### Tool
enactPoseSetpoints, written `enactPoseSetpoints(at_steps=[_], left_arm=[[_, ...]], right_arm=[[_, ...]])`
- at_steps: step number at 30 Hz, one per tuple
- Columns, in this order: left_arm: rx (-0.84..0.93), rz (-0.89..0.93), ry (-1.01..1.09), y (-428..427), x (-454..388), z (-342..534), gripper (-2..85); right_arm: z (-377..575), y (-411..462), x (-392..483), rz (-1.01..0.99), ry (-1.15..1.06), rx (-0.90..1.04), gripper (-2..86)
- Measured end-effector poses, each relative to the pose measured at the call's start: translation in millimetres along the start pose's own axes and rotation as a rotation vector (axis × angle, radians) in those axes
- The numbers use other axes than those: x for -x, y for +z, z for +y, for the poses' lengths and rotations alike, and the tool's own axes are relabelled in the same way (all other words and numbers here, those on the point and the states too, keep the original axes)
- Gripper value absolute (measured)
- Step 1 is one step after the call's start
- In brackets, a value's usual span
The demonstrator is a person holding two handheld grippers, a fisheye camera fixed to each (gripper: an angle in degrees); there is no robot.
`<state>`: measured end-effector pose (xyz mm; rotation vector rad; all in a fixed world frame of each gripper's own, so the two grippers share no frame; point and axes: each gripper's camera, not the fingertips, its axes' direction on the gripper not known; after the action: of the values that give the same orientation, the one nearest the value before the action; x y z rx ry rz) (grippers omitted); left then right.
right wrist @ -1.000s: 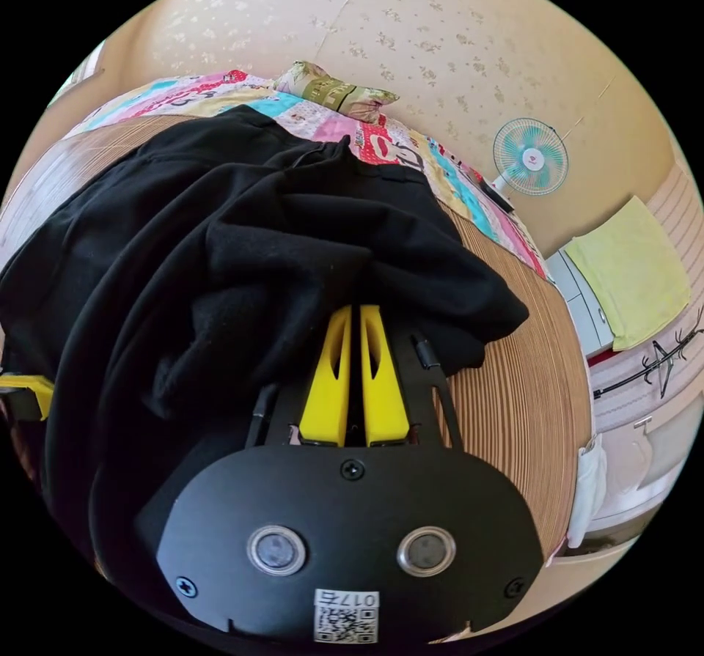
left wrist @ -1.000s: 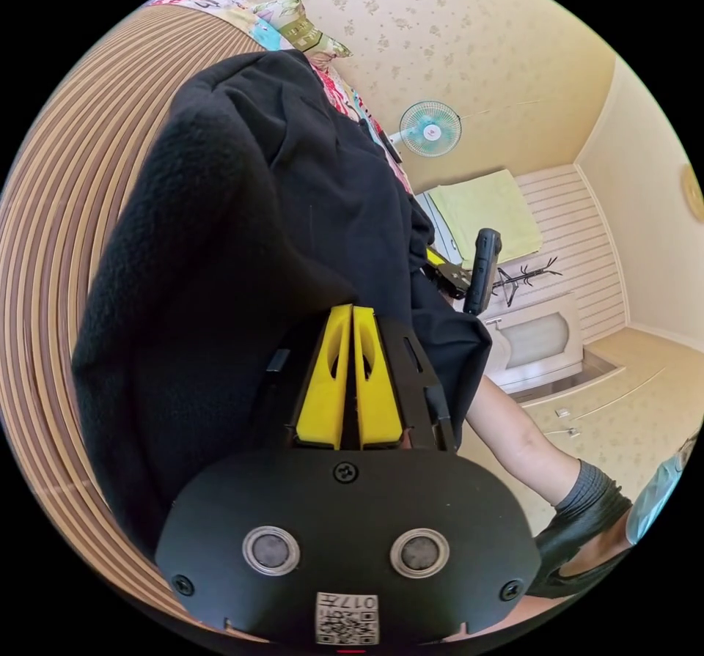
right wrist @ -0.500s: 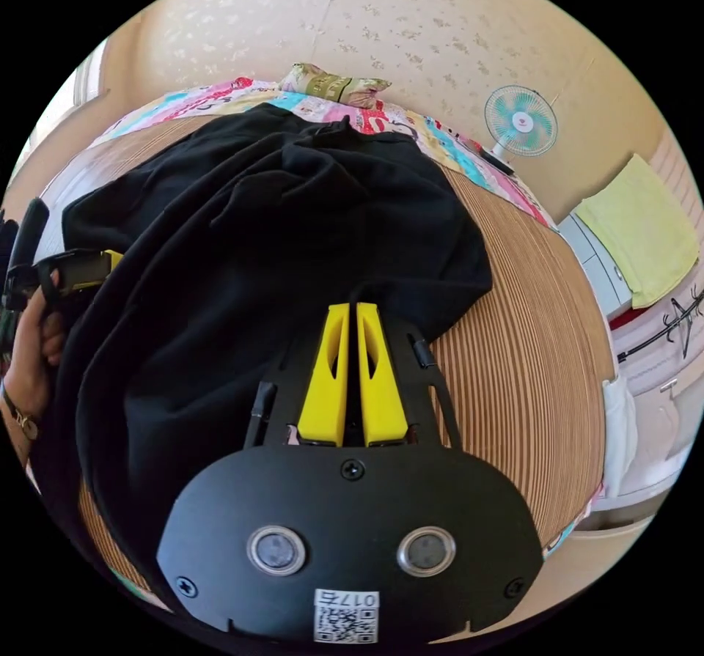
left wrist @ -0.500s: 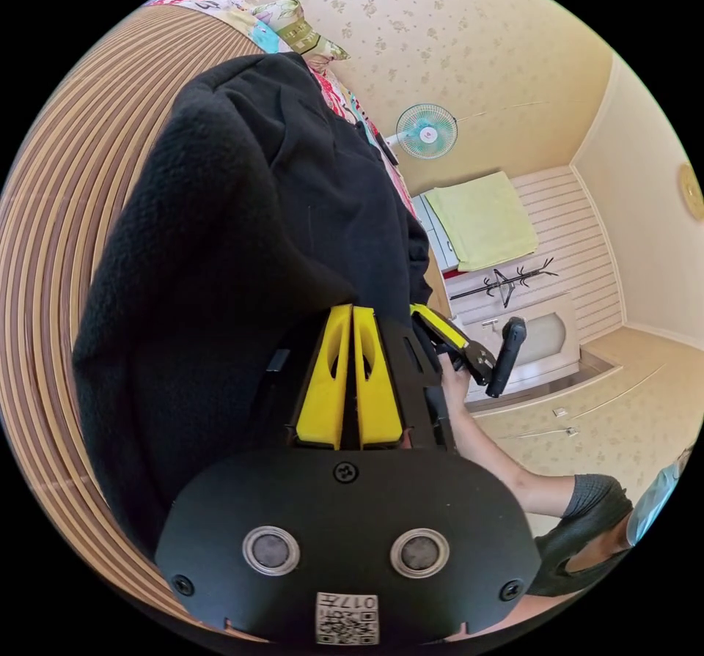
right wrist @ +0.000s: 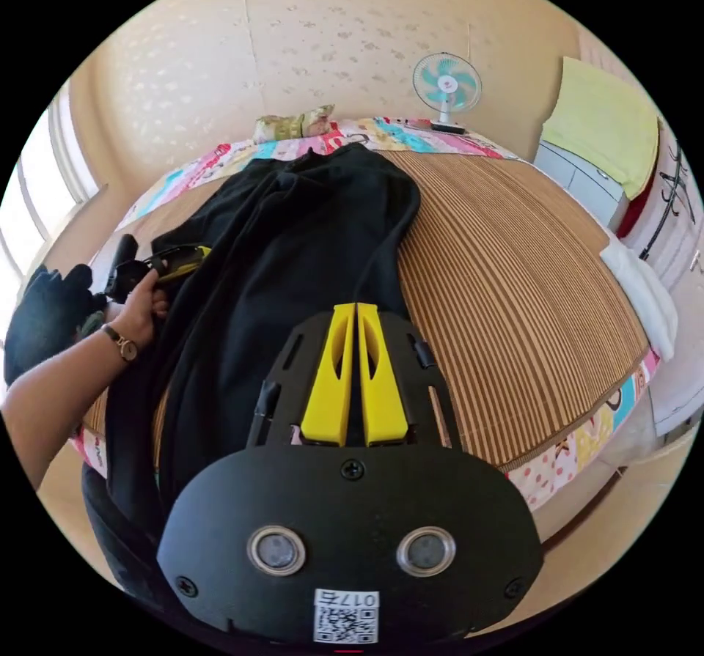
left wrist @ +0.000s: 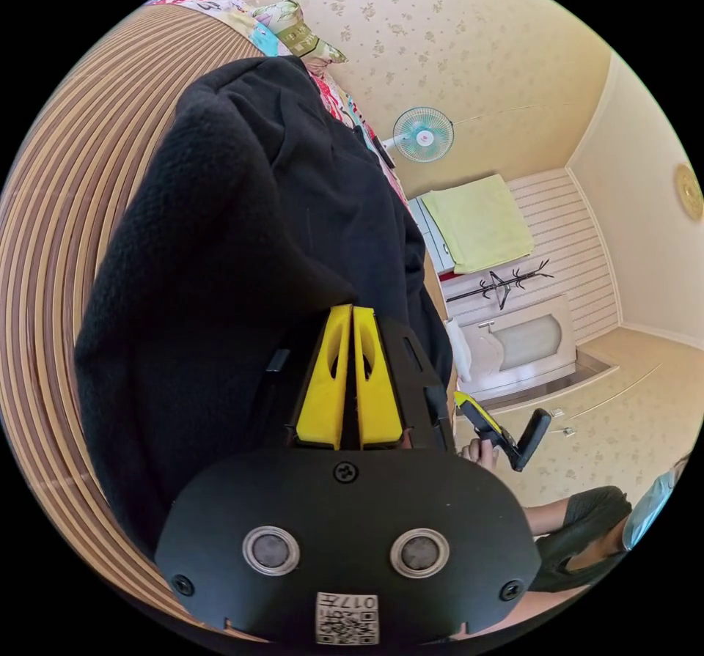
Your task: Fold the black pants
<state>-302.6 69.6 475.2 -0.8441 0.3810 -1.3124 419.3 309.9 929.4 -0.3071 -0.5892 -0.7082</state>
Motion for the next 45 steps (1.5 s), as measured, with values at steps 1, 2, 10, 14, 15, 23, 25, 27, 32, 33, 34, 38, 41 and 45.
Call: enactPoseSetpoints(at_steps=[1, 2, 10, 14, 15, 23, 25, 27, 32, 33, 34, 38, 41, 45], left_arm=[[0.000, 0.001, 0.000, 3.4, 5.6, 0.4, -1.0], [0.000, 0.002, -0.001, 5.0, 8.3, 0.6, -1.0], [-0.051, 0.042, 0.020, 25.1, 50.9, 13.8, -1.0], [-0.099, 0.058, 0.034, 32.7, 69.6, 24.4, -1.0], [-0.112, 0.055, 0.048, 36.4, 73.5, 27.8, -1.0], [-0.216, 0.082, 0.169, 58.8, 93.8, 61.8, -1.0], [-0.269, 0.015, 0.178, 64.1, 90.5, 82.2, -1.0], [-0.306, -0.060, 0.148, 68.8, 87.5, 100.6, -0.9], [-0.370, -0.117, 0.165, 76.3, 57.1, 155.1, 0.3], [-0.388, -0.103, 0.182, 73.1, 44.9, 175.3, 2.0], [-0.401, -0.096, 0.223, 69.0, 31.4, 200.0, 3.8], [-0.497, -0.230, 0.197, 67.3, 9.9, 310.0, 6.3], [-0.494, -0.382, 0.167, 86.3, 3.1, 376.7, 7.9], [-0.308, -0.419, 0.110, 127.5, 10.3, 394.1, 13.8]], right_arm=[[5.2, -8.4, 2.0, -0.047, -0.020, -0.043, 2.6], [14.2, -19.5, 6.3, -0.109, -0.056, -0.116, 3.2], [-4.2, 60.1, -18.7, -0.169, -0.027, 0.239, 6.6], [-4.1, 67.1, -59.4, -0.349, 0.092, 0.242, 4.4], [-3.7, 67.6, -62.1, -0.356, 0.094, 0.243, 4.0], [-3.5, 63.7, -49.6, -0.249, 0.002, 0.229, 2.9], [-4.0, 64.3, -51.8, -0.255, 0.003, 0.231, 2.8], [-4.6, 65.3, -56.8, -0.273, 0.014, 0.233, 2.6], [-5.9, 66.7, -62.6, -0.293, 0.023, 0.232, 2.4], [-6.5, 67.4, -64.0, -0.299, 0.026, 0.233, 2.3], [-6.8, 67.7, -64.9, -0.304, 0.028, 0.234, 2.2], [-9.0, 70.6, -72.0, -0.345, 0.050, 0.237, 1.8], [-10.5, 72.1, -73.6, -0.357, 0.055, 0.239, 1.6], [-12.3, 73.7, -76.3, -0.379, 0.069, 0.240, 1.5]])
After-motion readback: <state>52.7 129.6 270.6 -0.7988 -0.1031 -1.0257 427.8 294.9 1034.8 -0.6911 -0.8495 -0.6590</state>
